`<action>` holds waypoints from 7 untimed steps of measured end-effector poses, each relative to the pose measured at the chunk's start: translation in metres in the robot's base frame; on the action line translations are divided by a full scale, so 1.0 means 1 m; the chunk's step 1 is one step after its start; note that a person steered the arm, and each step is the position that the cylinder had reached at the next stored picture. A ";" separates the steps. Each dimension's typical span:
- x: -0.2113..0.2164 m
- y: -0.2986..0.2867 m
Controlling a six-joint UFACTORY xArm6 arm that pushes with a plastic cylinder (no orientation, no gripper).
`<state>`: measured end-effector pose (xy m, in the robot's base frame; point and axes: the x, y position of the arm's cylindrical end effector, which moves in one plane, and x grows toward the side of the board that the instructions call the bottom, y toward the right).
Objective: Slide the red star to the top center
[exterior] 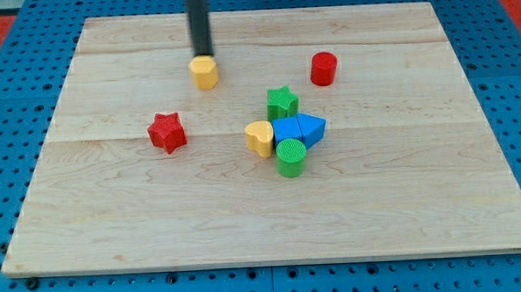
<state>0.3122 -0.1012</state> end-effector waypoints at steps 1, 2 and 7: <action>0.053 0.001; 0.099 0.050; 0.100 -0.072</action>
<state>0.4119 -0.1730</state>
